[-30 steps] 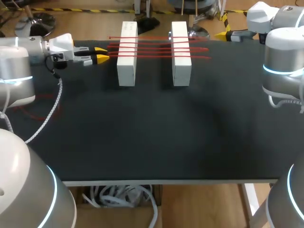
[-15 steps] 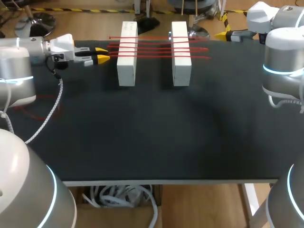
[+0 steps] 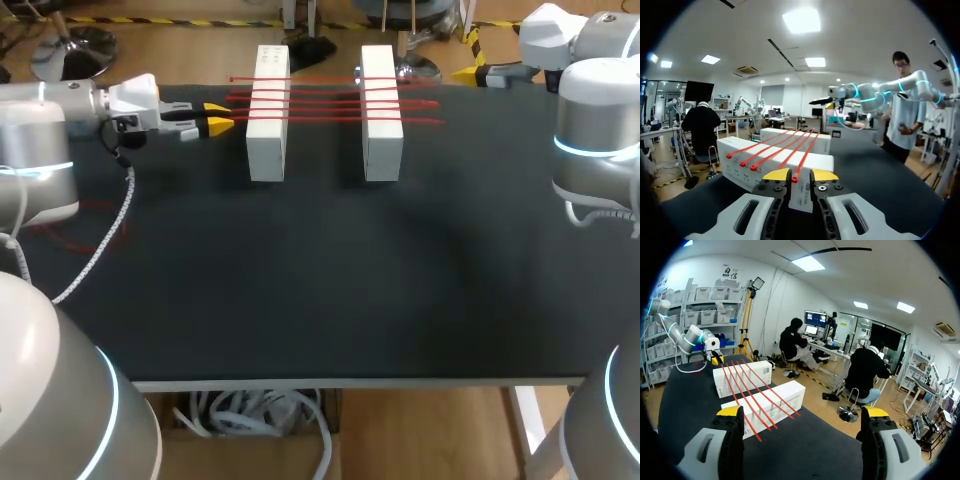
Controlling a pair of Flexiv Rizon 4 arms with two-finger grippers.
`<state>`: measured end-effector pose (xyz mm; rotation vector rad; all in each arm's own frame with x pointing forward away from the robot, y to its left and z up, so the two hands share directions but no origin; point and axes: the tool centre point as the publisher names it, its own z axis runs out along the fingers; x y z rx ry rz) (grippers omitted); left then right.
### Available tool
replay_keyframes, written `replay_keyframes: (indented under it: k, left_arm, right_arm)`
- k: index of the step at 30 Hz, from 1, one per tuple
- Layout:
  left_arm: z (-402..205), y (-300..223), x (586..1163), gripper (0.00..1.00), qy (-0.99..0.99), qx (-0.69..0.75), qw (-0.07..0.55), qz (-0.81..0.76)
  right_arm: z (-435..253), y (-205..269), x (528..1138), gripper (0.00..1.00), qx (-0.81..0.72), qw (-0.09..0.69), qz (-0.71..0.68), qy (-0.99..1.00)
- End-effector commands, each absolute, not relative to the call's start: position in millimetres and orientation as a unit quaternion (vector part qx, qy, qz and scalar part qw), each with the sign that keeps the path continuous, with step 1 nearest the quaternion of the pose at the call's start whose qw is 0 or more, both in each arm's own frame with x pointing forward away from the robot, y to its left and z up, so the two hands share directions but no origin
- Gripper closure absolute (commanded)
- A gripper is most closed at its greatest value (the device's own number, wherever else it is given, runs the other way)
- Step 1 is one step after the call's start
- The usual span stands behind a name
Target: Grab the tape and strap the tape.
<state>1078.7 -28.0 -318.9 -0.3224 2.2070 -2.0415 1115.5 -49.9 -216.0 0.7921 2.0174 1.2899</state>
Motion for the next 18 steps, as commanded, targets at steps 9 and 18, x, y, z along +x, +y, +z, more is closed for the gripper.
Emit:
replay_keyframes:
  k: [9,18]
  left_arm:
    - [-323.2,-29.3,1084.2,0.78,0.728,-0.106,0.057,-0.675]
    - [-325.3,-30.4,1084.8,0.81,0.727,-0.108,0.054,-0.676]
  right_arm:
    - [-215.3,-50.6,1115.2,0.0,0.299,0.304,0.487,0.763]
    - [-215.3,-50.6,1115.2,0.0,0.299,0.304,0.487,0.763]
